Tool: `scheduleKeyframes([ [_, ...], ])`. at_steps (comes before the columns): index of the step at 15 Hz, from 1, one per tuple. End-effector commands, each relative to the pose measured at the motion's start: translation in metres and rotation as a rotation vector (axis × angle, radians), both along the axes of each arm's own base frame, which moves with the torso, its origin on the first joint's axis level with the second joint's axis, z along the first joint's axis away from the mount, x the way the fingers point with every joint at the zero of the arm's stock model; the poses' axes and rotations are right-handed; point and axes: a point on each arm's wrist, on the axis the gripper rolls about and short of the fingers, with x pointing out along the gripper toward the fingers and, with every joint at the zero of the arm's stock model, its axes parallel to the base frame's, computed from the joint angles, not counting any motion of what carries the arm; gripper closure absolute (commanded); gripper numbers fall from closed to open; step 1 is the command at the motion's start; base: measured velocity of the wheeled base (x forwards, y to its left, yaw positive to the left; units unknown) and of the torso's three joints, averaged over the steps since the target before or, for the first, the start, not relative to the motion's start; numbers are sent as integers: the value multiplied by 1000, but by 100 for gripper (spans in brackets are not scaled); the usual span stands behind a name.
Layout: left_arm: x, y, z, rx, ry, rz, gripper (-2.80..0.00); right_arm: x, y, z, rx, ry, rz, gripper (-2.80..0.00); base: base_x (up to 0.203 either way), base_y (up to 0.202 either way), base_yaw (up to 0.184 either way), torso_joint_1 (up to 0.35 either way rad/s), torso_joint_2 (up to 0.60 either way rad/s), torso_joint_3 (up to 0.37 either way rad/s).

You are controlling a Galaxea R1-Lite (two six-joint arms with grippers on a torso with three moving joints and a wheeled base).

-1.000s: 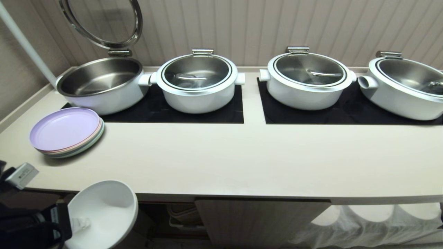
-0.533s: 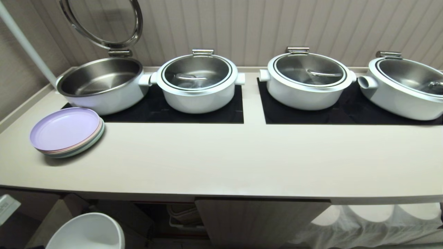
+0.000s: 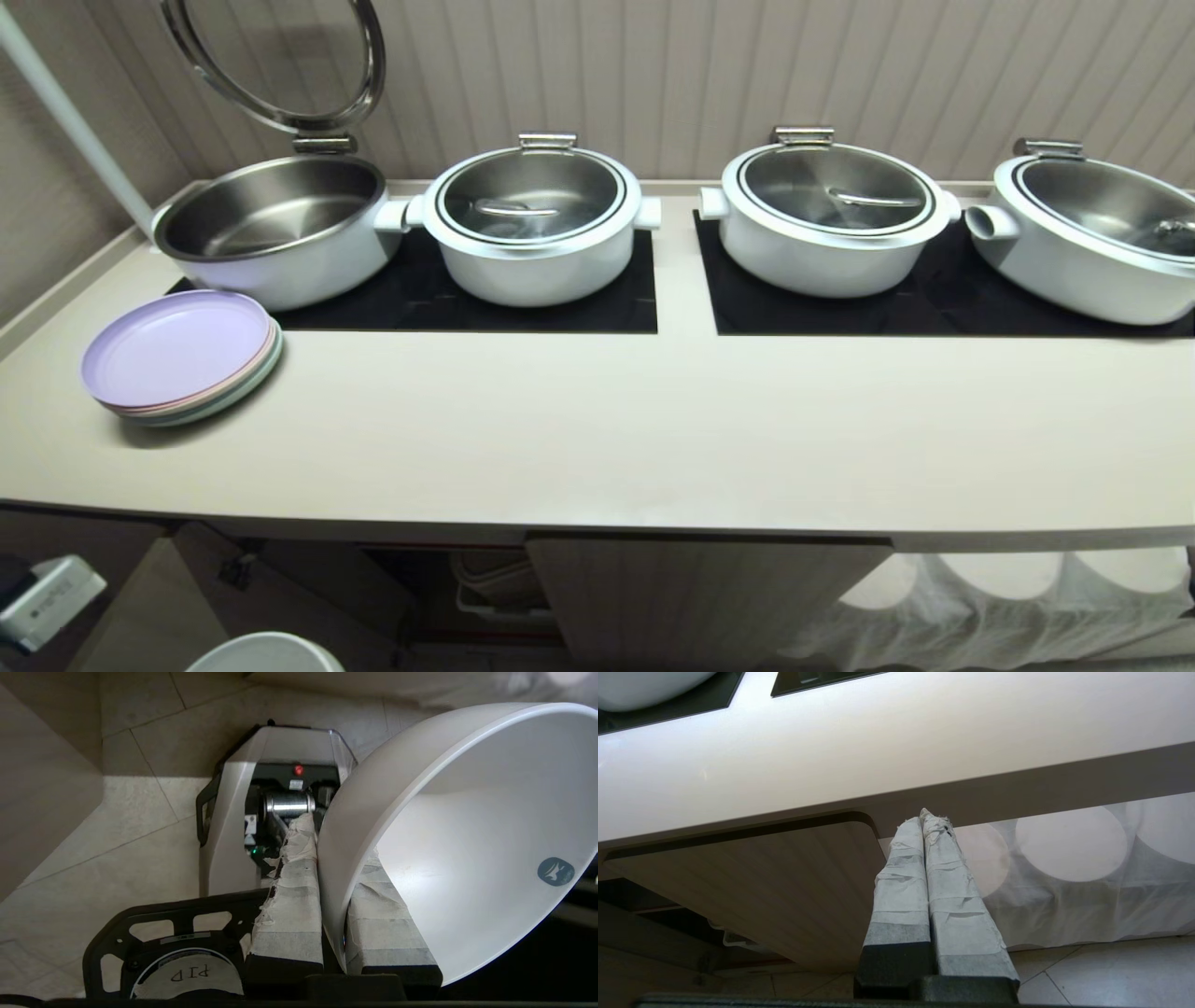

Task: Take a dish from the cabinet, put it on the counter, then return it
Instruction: Put it back into the cabinet

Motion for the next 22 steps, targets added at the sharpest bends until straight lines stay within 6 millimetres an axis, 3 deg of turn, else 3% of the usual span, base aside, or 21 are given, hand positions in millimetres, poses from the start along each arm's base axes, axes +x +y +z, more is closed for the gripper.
scheduleKeyframes([
  [1,0,0,-11,7,44,-31,0,0,0,0,1,0,-1,0,0,0,0,0,0,0],
  [7,11,-2,-8,15,5,-32,0,0,0,0,1,-1,-1,0,0,0,0,0,0,0],
  [22,3,0,-11,13,0,-25,0,0,0,0,1,-1,-1,0,0,0,0,0,0,0],
])
